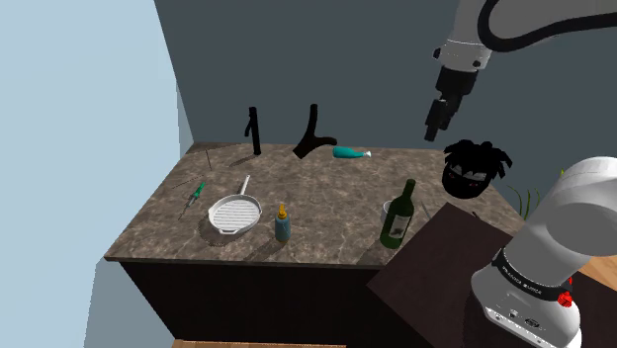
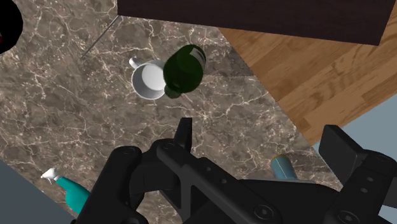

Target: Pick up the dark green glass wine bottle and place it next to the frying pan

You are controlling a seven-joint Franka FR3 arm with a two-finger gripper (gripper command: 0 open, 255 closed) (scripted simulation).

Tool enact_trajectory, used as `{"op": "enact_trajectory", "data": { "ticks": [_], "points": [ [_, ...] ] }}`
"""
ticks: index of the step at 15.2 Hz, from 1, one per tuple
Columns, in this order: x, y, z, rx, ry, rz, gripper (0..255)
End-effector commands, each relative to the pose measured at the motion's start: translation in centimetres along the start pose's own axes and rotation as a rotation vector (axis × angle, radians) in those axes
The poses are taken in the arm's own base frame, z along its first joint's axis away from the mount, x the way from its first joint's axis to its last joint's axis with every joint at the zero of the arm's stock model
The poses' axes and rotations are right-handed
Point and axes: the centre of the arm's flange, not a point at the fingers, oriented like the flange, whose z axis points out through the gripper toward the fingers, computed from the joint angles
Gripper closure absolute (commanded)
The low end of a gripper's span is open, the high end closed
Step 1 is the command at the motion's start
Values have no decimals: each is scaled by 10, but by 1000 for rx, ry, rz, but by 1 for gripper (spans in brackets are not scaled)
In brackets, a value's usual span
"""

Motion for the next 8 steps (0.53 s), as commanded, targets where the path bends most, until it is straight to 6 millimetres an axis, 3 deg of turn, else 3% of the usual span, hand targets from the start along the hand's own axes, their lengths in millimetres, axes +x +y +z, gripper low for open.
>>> {"op": "enact_trajectory", "data": {
  "ticks": [1,8],
  "points": [
    [-2,10,25,-5,15,-19,0],
    [-1,45,109,-19,57,-79,0]
  ]
}}
